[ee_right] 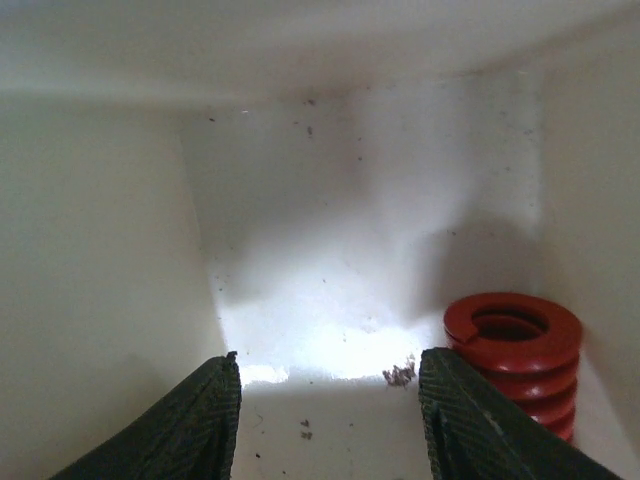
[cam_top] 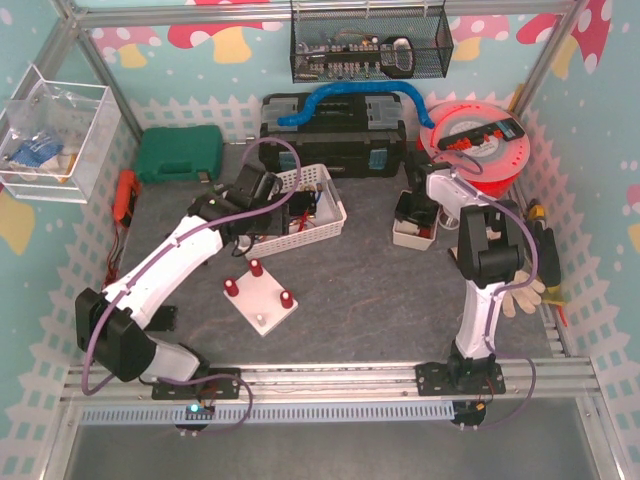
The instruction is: Install the large spring
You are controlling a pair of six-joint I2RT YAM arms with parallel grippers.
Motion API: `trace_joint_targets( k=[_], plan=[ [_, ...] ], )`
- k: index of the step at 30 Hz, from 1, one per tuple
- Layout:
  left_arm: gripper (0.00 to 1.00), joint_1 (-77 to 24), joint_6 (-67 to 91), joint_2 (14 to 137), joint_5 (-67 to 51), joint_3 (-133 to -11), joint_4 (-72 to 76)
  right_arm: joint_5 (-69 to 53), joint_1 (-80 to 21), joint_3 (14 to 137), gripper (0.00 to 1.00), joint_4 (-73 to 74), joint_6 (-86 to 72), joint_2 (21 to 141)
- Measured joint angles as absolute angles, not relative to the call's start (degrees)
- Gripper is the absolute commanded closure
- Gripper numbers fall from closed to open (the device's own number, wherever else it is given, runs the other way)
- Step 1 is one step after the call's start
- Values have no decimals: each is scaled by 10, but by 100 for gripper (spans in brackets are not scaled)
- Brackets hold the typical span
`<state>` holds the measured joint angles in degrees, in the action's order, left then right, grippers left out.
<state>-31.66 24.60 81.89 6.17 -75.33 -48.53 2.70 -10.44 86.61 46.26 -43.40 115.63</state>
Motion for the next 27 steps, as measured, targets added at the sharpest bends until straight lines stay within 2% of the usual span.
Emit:
trace_joint_targets(
  k=[13, 27],
  plan=[
    [28, -312, 246, 819, 58, -754, -479, 41, -101, 924, 45, 473, -427, 1173],
    [28, -312, 249, 777, 53, -747, -472, 64, -101, 905, 45, 536, -443, 1131]
  ],
)
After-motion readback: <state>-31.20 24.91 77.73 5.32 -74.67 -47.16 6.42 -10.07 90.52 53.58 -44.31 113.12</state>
